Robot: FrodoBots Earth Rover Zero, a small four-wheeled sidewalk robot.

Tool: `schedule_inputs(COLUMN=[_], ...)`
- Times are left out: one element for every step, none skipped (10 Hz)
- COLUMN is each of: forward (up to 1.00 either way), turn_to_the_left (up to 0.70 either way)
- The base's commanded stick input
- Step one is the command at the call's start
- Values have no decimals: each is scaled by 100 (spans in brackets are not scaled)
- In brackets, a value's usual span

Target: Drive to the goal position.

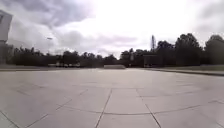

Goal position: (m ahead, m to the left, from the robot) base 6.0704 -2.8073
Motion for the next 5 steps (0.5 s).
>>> schedule_inputs(forward=[70,70,70,70,70], turn_to_the_left=[-21,0,0,0,0])
